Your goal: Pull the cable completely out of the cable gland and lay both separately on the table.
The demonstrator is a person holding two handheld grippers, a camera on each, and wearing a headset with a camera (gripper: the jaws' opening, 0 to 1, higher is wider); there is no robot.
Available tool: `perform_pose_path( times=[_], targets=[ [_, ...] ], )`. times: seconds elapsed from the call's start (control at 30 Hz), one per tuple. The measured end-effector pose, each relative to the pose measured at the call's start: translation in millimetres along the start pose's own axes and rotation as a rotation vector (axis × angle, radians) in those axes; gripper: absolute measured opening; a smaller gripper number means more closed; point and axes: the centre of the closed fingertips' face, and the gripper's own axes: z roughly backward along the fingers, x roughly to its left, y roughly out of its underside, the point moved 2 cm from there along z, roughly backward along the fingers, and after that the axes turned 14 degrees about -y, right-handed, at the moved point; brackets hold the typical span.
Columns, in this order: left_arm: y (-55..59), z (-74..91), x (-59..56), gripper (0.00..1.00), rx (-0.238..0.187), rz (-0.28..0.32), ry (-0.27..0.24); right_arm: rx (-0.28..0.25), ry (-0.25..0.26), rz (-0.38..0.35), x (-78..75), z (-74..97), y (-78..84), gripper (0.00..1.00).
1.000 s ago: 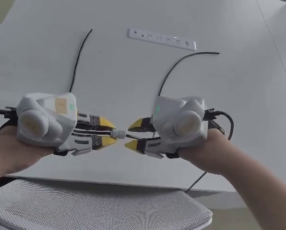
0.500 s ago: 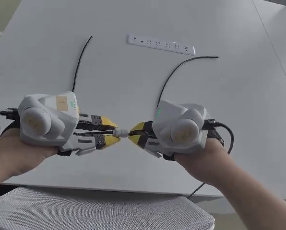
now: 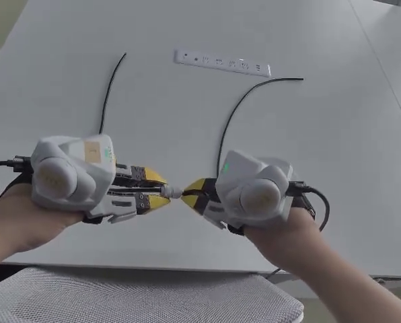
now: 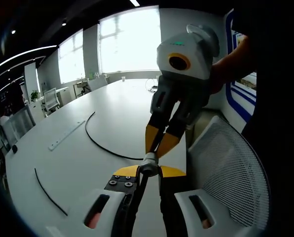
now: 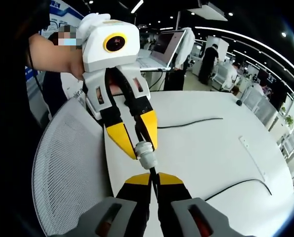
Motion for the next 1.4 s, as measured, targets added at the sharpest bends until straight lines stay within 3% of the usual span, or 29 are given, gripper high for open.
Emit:
perform_pose_path(
  times=[0.33, 0.53, 1.0, 1.17, 1.4],
  targets=[
    [-3.0, 2.7, 4.2, 0.15, -0.011, 0.023, -0.012, -0.014, 0.031, -0.054, -8.3, 8.3, 11.6, 0.0],
    [-3.2, 2.1, 6.2, 0.15, -0.01, 0.059, -0.03, -0.044, 0.063, -0.14, -14.7, 8.9, 20.9, 0.0],
    [-4.1, 1.2, 4.3, 0.15, -0.014, 0.057, -0.029, -0.086, 0.129, -0.353, -26.5, 11.6, 47.5, 0.0],
    [-3.5, 1.0, 4.2, 0.15, -0.011, 0.06, -0.028, -0.085, 0.136, -0.379, -25.3, 9.6, 48.3, 0.0],
    [-0.9, 2.1, 7.4, 0.15, -0.007, 0.064, -0.029, -0.079, 0.139, -0.327, -24.7, 8.4, 46.3, 0.0]
  ],
)
